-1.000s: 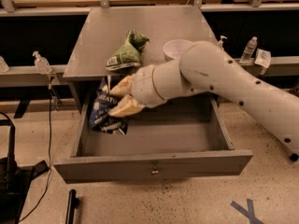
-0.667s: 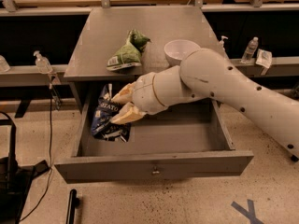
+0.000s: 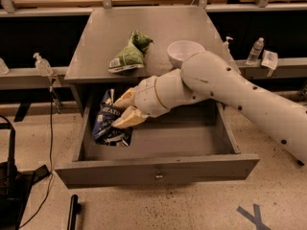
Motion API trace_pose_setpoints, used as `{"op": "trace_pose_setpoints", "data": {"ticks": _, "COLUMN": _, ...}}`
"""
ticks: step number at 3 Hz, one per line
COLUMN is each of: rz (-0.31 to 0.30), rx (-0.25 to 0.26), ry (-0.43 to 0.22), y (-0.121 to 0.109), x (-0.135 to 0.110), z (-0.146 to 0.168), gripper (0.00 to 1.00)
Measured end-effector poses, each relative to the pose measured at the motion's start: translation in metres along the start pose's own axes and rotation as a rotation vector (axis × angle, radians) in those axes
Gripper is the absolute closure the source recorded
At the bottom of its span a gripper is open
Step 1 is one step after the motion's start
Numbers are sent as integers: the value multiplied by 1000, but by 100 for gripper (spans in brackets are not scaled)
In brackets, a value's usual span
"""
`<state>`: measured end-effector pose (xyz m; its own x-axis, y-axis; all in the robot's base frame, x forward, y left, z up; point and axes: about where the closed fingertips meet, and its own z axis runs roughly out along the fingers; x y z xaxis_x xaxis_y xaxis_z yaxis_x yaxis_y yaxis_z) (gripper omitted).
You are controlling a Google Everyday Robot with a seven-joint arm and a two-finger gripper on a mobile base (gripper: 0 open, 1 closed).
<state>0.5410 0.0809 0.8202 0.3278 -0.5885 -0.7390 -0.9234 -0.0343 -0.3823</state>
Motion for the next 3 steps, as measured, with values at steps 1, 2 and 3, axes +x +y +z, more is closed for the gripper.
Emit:
{"op": "trace_pose_setpoints", "data": {"ticks": 1, "rz": 84, "rx": 21, "ry": 22, "y": -2, "x": 22, "z": -6, "gripper": 100}}
{"op": "trace_pose_setpoints", "data": {"ticks": 2, "rz": 159, "rx": 49, "ry": 48, "y": -1, "x": 42, "z": -14, "gripper": 89}}
{"op": "trace_pose_setpoints", "data": {"ticks": 3, "rz": 210, "rx": 75, "ry": 64, "y": 1, "x": 56, "z": -20, "gripper": 66}}
